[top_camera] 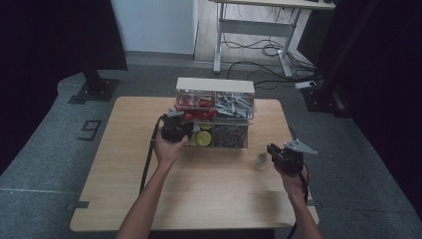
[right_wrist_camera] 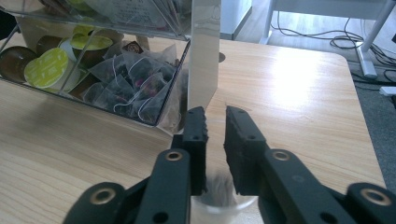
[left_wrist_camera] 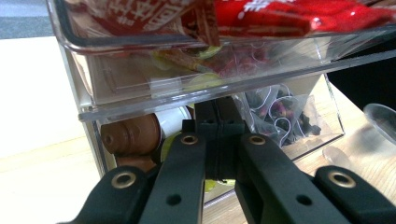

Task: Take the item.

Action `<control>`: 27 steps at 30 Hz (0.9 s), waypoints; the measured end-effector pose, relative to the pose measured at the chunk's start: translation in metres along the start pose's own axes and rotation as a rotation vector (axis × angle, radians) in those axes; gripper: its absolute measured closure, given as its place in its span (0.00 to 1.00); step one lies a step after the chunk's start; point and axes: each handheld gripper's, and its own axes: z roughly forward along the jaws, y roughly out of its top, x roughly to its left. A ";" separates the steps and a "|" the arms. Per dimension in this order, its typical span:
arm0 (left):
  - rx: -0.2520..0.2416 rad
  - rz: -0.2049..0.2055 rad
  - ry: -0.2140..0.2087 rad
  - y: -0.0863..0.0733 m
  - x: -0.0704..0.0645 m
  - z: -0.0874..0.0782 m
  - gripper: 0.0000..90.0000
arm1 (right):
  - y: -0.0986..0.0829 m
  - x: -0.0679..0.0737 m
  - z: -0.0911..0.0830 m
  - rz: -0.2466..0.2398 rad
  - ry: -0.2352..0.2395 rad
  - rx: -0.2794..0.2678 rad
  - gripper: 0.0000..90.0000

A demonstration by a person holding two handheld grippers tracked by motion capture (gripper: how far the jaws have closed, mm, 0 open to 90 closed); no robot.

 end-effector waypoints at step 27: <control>0.001 0.001 -0.004 -0.003 0.000 0.001 1.00 | -0.034 0.006 -0.021 0.056 0.062 -0.072 0.62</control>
